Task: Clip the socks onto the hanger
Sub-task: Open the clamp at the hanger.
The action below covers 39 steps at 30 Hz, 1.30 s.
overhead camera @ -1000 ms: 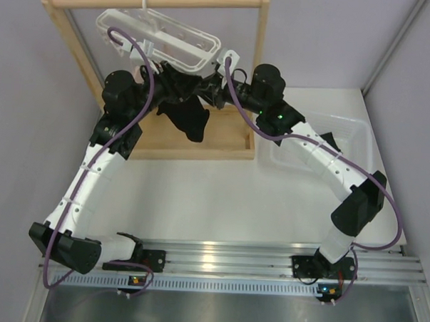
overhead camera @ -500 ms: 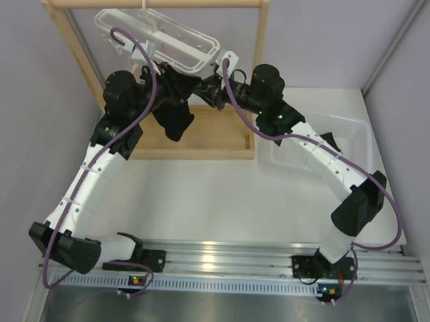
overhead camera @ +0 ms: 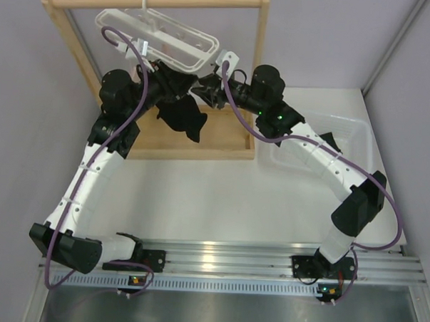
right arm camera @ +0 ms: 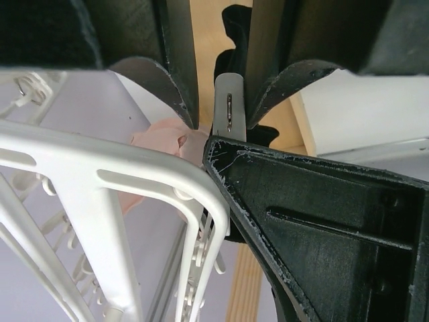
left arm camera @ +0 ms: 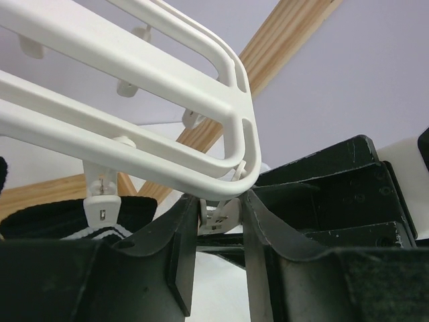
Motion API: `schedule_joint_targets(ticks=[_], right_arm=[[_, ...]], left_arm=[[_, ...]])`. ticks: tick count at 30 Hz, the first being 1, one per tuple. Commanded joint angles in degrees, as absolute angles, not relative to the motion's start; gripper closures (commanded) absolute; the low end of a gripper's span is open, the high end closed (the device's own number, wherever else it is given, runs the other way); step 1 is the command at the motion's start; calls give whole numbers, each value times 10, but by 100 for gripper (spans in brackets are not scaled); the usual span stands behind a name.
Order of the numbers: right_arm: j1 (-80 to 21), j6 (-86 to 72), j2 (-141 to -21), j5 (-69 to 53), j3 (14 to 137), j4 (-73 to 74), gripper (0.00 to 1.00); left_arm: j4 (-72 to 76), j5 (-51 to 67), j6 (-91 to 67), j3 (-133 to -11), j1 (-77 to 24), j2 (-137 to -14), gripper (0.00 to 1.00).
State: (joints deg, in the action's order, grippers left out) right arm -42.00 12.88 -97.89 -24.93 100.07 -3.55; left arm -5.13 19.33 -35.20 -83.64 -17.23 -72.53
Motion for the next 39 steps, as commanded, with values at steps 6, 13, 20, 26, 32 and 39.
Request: schedule_joint_targets(ticks=[6,13,20,26,32,39], right_arm=[[-424,146,-947,-244,979,-91,71],[-424,155,-951,-253,992,-95,100],[-424,150,-946,-251,998,-88,100],[-426,158,-947,-248,1001,-78,100],[-428,161,-951,-240,1008,-70,100],[-435,163,-954,-237,1012,-66,100]], left_arm=[[-11,208,-394,-843,-165,-722,100],[-13,219,-392,-842,-163,-724,100],[-17,219,-363,-831,-163,-716,62],[-18,205,-332,-845,-164,-725,59],[-38,207,-316,-853,-166,-730,56],[-33,196,-318,-856,-167,-733,55]])
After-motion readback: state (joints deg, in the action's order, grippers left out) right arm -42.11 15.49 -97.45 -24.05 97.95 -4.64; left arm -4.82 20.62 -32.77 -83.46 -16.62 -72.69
